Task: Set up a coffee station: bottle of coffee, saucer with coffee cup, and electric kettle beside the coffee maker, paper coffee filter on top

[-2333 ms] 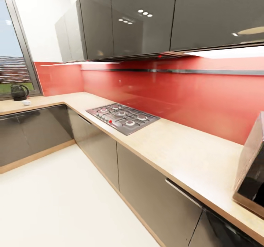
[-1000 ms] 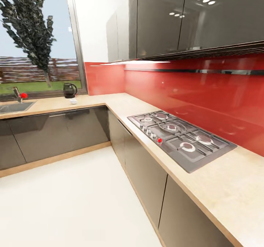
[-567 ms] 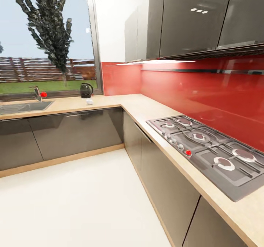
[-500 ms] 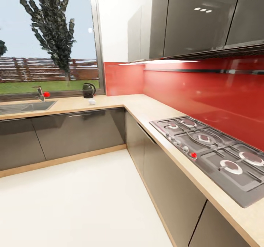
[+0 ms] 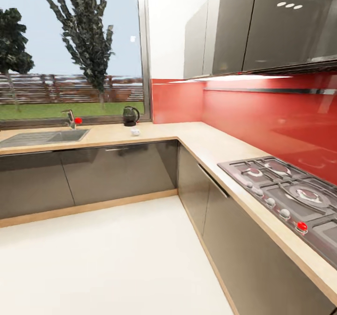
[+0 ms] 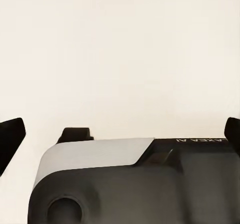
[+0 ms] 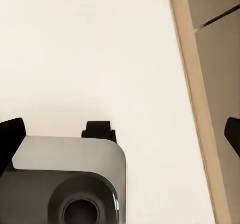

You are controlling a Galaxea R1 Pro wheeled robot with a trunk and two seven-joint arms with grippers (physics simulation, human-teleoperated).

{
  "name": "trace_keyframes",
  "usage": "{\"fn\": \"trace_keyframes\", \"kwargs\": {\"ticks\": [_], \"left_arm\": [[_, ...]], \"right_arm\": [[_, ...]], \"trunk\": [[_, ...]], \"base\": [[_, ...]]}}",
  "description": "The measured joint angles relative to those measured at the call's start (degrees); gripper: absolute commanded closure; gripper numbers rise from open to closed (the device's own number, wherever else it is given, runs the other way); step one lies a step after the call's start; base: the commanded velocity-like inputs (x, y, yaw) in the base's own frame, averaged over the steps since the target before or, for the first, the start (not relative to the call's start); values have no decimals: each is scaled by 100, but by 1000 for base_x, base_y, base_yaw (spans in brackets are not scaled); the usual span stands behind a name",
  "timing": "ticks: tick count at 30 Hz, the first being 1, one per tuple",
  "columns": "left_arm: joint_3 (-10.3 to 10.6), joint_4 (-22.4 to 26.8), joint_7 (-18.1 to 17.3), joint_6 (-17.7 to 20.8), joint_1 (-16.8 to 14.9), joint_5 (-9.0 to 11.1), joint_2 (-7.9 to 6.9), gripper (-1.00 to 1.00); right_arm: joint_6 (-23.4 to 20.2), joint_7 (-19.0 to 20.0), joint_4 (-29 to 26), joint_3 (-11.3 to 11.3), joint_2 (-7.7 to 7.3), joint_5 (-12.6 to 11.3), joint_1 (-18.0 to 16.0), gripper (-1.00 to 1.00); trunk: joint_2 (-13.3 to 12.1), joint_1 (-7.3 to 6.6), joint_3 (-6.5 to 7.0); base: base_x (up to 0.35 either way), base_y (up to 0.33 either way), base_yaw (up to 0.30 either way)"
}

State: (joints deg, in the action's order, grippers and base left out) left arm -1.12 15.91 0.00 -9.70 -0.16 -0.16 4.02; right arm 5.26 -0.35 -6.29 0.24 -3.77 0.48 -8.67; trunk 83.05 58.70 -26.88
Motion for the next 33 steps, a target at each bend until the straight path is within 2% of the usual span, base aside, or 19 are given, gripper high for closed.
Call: {"fn": "trace_keyframes", "kwargs": {"ticks": [17, 24, 33], "left_arm": [[0, 1, 0, -1, 0, 0, 0, -100], [0, 0, 0, -1, 0, 0, 0, -100], [2, 0, 0, -1, 0, 0, 0, -100]], "right_arm": [[9, -11, 1, 0, 0, 0, -1, -100], [3, -3, 1, 6, 0, 2, -1, -100], [9, -7, 1, 7, 0, 7, -1, -100]], "trunk": [[0, 0, 0], [0, 0, 0], [0, 0, 0]], "base": [[325, 21, 224], [327, 95, 107], [327, 124, 227]]}}
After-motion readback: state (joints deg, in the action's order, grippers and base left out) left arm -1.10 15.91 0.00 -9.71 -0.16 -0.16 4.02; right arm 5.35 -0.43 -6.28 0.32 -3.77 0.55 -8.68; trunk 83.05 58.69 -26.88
